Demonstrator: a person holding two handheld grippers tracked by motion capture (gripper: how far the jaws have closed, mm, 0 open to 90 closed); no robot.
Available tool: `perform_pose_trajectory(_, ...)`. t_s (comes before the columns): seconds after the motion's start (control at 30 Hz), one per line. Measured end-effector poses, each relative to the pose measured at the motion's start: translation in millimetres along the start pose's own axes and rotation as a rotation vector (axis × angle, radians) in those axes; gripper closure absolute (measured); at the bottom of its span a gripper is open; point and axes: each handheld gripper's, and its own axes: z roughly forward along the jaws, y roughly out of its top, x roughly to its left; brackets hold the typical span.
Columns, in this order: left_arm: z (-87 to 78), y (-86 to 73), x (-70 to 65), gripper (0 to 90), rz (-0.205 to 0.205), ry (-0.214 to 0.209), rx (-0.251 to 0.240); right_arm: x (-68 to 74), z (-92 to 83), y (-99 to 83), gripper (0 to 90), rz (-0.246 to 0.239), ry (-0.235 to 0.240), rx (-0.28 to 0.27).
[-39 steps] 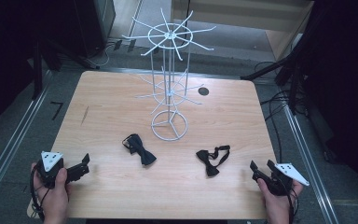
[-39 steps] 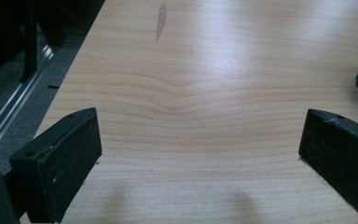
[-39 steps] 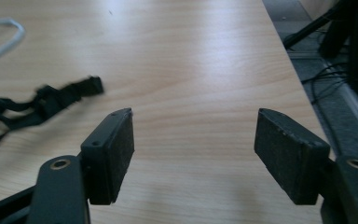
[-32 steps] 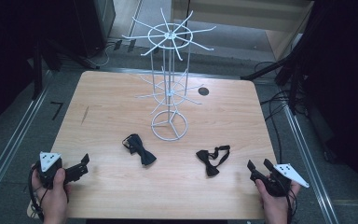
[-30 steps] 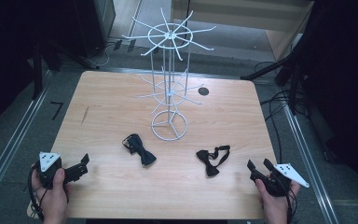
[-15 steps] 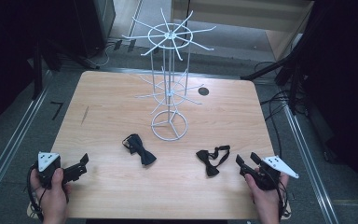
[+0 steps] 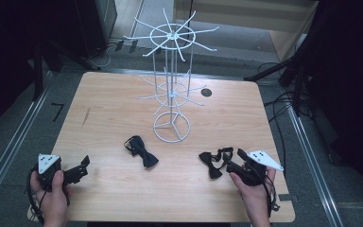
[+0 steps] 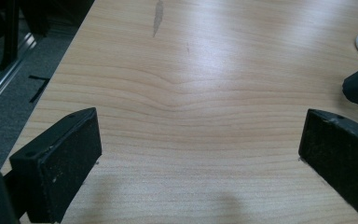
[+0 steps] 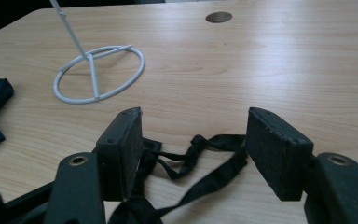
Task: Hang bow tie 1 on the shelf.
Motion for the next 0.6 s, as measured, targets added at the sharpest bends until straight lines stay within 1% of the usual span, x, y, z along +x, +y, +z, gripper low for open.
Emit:
perform_pose_trajectory(0.03, 0.4, 0.1, -0.1, 0.0, -0.004, -0.008, 0.002, 8.1, 4.8, 2.2, 40.5, -0.004, -0.001, 0.008)
perform_pose_trajectory(0.1, 0.5, 0.1, -0.2, 0.0, -0.004, -0.008, 0.002, 13.4, 8.4, 3.5, 42.0, -0.011, 0.003, 0.007)
perform_pose_trajectory(0.13, 0.6, 0.1, 0.0, 0.0, -0.004, -0.01, 0.003, 13.4, 8.4, 3.5, 42.0, -0.011, 0.003, 0.007)
perform_pose_trajectory(0.17, 0.4, 0.2, 0.3, 0.0, -0.003, -0.01, 0.005, 20.9, 12.9, 4.9, 42.1, -0.018, 0.012, 0.011)
perform_pose_trajectory(0.2, 0.5, 0.2, 0.6, 0.0, -0.004, -0.011, 0.004, 20.9, 12.9, 4.9, 42.1, -0.018, 0.012, 0.011)
perform_pose_trajectory(0.23, 0.5, 0.3, 1.2, 0.0, -0.004, -0.014, 0.007, 27.2, 16.8, 5.6, 42.1, -0.023, 0.024, 0.015)
perform_pose_trajectory(0.27, 0.5, 0.4, 1.3, 0.0, -0.006, -0.016, 0.008, 29.8, 18.0, 5.7, 42.1, -0.021, 0.031, 0.018)
perform_pose_trajectory(0.4, 0.6, 0.4, 1.9, 0.0, -0.01, -0.017, 0.009, 41.3, 24.8, 5.9, 42.1, -0.038, 0.059, 0.027)
perform_pose_trajectory(0.43, 0.7, 0.4, 1.9, 0.0, -0.01, -0.017, 0.009, 43.9, 26.0, 6.0, 42.2, -0.034, 0.064, 0.028)
perform_pose_trajectory(0.47, 0.7, 0.4, 1.9, 0.0, -0.01, -0.017, 0.009, 43.9, 26.0, 6.0, 42.2, -0.034, 0.064, 0.028)
perform_pose_trajectory(0.5, 0.8, 0.5, 1.9, 0.0, -0.01, -0.017, 0.011, 48.9, 28.5, 6.6, 42.3, -0.036, 0.072, 0.03)
perform_pose_trajectory(0.53, 0.8, 0.5, 1.9, 0.0, -0.01, -0.017, 0.011, 48.9, 28.5, 6.6, 42.3, -0.036, 0.072, 0.03)
perform_pose_trajectory(0.6, 0.9, 0.5, 1.8, 0.0, -0.009, -0.017, 0.013, 54.6, 31.9, 6.7, 42.4, -0.054, 0.069, 0.033)
